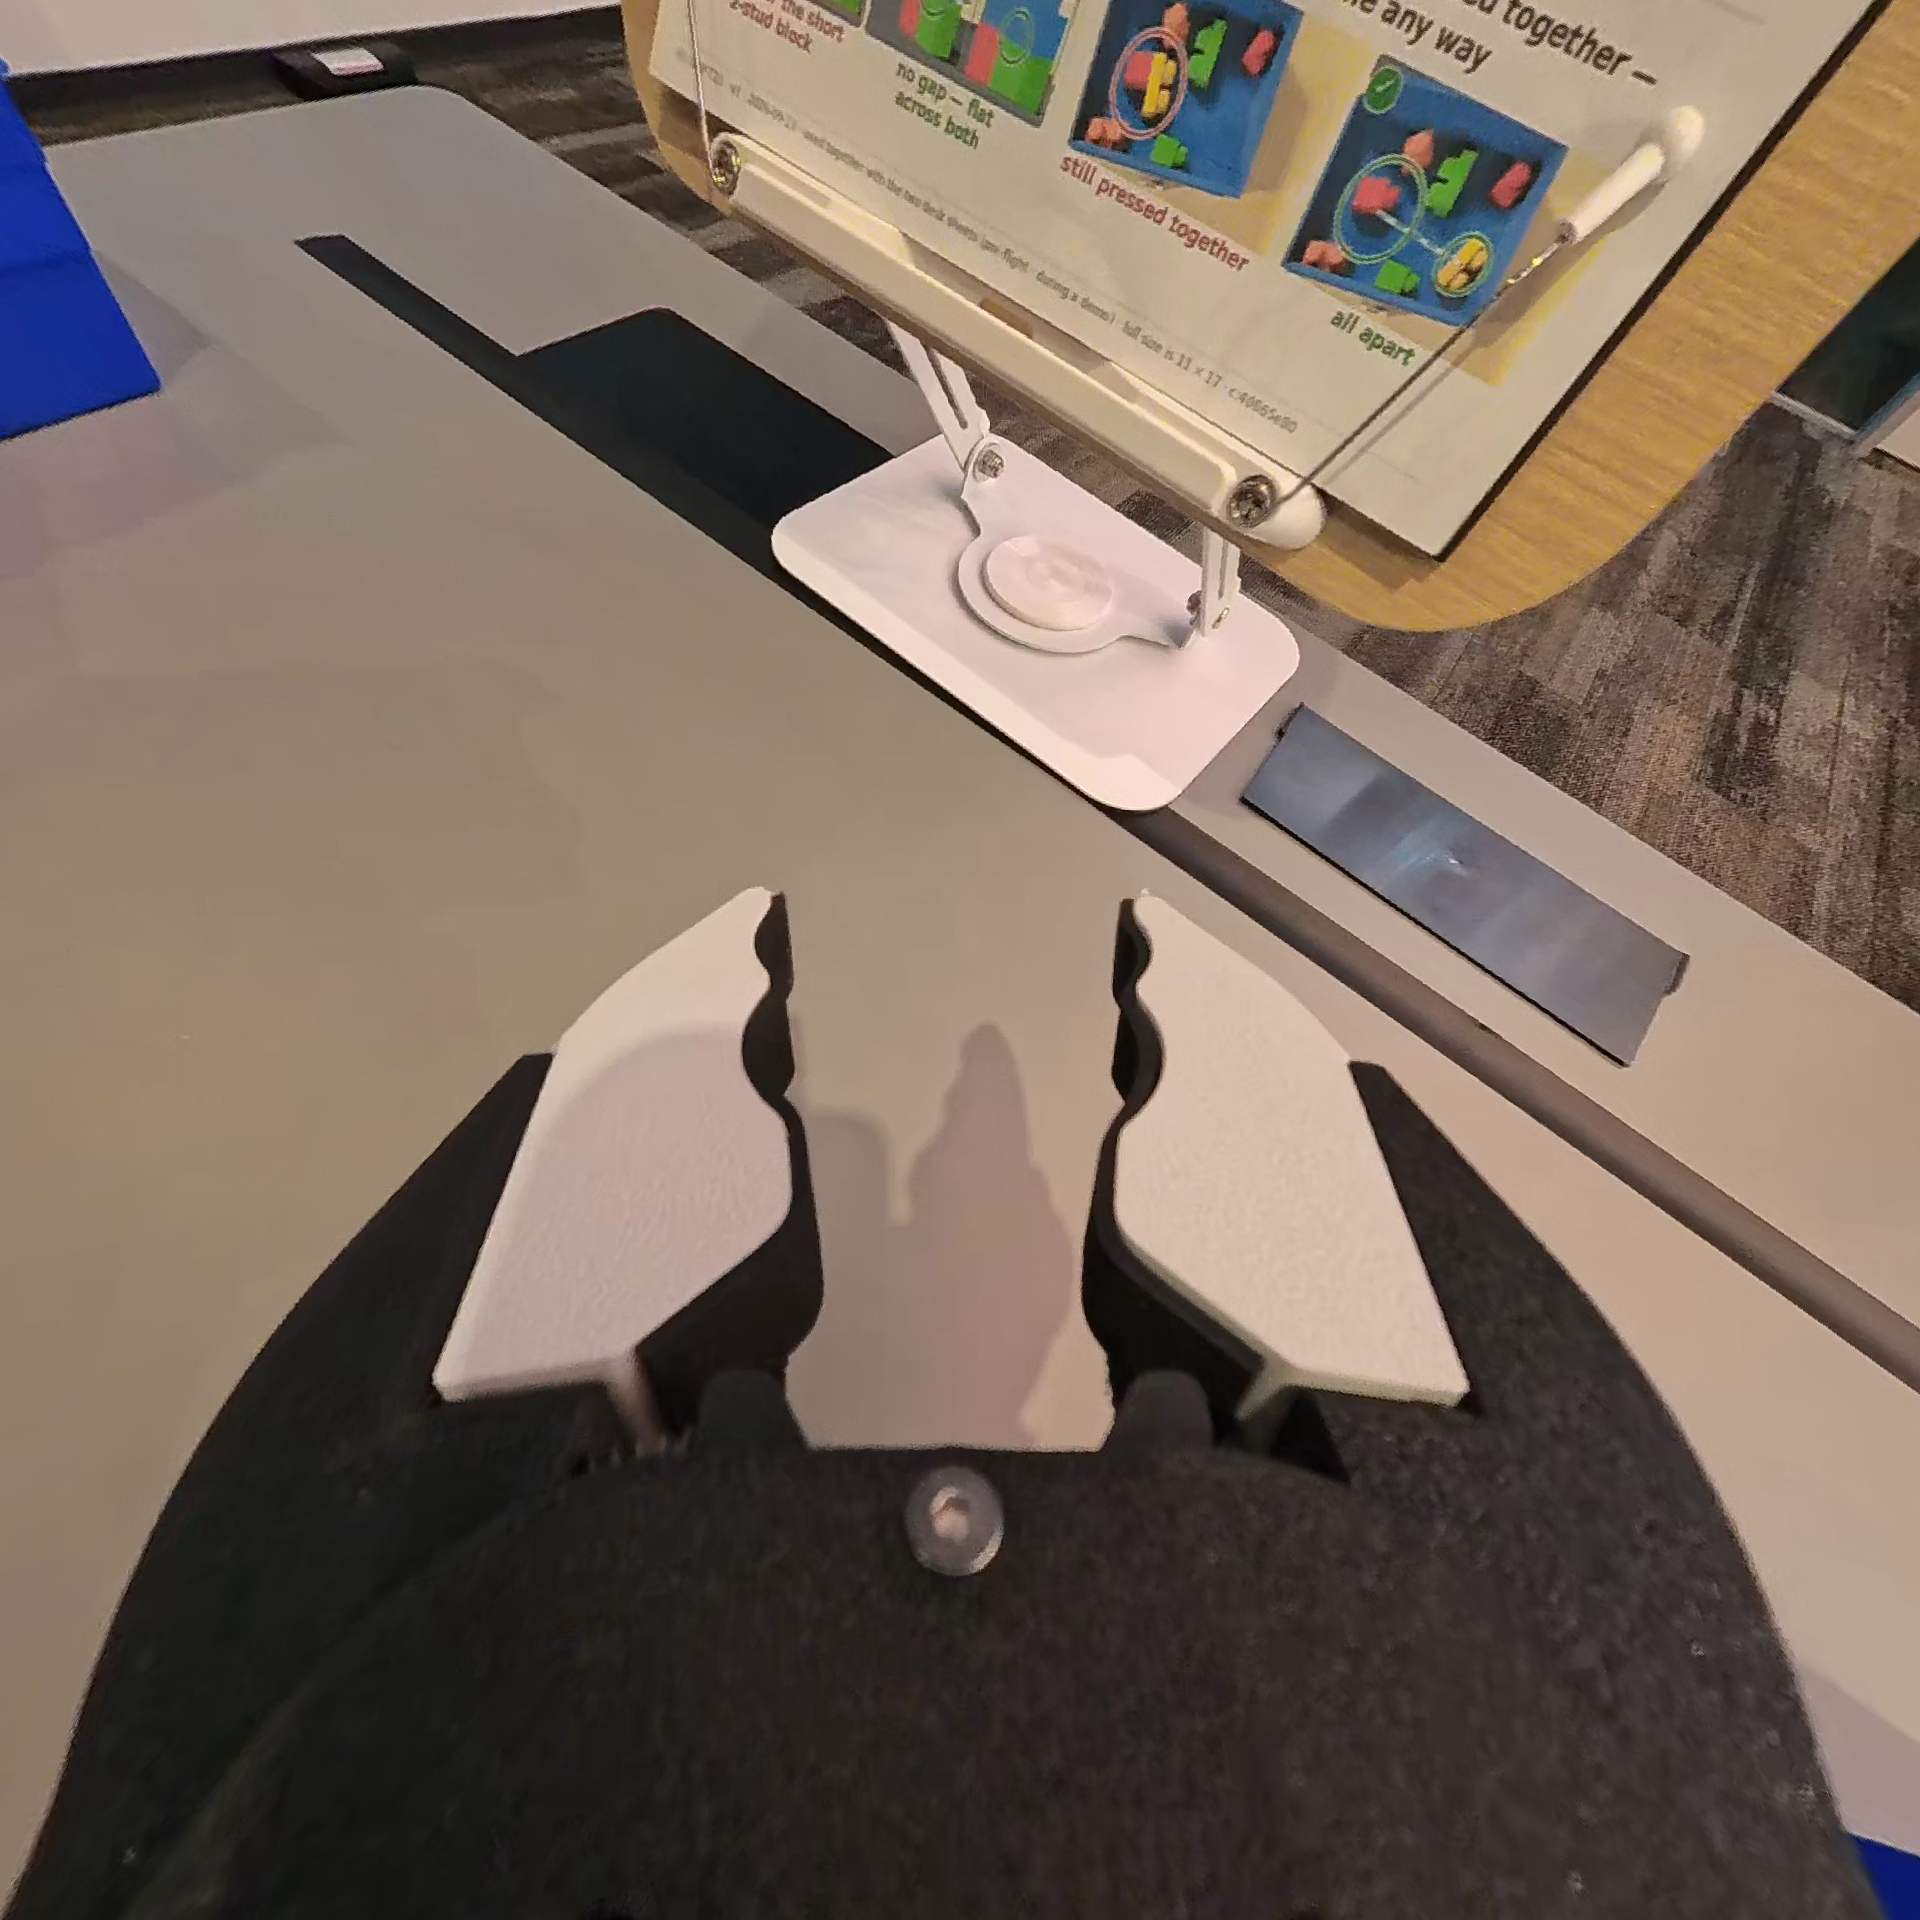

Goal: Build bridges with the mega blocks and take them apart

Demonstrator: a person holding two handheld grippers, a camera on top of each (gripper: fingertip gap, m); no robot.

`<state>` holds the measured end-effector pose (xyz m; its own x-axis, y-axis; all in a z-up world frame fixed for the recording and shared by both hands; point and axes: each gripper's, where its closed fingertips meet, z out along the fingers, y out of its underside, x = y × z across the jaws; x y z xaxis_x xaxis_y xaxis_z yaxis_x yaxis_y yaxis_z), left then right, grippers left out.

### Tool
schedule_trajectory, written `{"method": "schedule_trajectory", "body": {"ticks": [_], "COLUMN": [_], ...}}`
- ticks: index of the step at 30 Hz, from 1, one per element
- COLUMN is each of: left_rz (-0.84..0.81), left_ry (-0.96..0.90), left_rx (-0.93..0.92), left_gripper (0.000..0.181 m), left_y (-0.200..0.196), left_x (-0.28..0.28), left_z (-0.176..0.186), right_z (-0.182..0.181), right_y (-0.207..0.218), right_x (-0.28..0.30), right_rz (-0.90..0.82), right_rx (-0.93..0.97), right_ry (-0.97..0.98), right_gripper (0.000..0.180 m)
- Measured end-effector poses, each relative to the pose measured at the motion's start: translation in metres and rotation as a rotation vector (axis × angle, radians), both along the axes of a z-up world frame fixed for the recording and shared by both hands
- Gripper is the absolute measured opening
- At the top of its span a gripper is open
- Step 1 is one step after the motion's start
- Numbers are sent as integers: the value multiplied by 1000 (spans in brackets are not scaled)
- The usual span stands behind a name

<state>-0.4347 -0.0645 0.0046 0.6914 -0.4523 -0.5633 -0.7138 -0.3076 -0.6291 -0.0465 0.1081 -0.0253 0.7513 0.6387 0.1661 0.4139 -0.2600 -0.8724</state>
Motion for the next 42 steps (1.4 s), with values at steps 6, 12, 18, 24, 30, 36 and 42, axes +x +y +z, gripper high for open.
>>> {"method": "schedule_trajectory", "body": {"ticks": [6, 12, 18, 24, 30, 36, 42], "left_rz": [-77, -34, -21, -8, -6, 14, 29], "left_ry": [-207, -278, -251, -253, -208, -298, -355], "left_rx": [-66, -195, -240, -290, -323, -315, -215], "left_gripper": [38, 38, 38, 38, 37, 60, 62], "left_y": [40, 78, 77, 75, 71, 72, 61], "left_x": [143, 174, 174, 167, 163, 164, 150], "left_z": [-54, -105, -124, -135, -152, -148, -106], "right_z": [1, 5, 7, 11, 12, 13, 13], "right_y": [-3, -4, -6, -7, -7, -6, -6], "right_x": [0, 2, -5, -7, -4, -1, 2], "right_rz": [2, 5, 22, 29, 22, 15, 12], "right_rx": [3, 15, 6, 17, 19, 17, 13], "right_ry": [-5, 0, 9, 7, 11, 14, 26], "right_gripper": [59, 59, 59, 59, 59, 59, 60]}}
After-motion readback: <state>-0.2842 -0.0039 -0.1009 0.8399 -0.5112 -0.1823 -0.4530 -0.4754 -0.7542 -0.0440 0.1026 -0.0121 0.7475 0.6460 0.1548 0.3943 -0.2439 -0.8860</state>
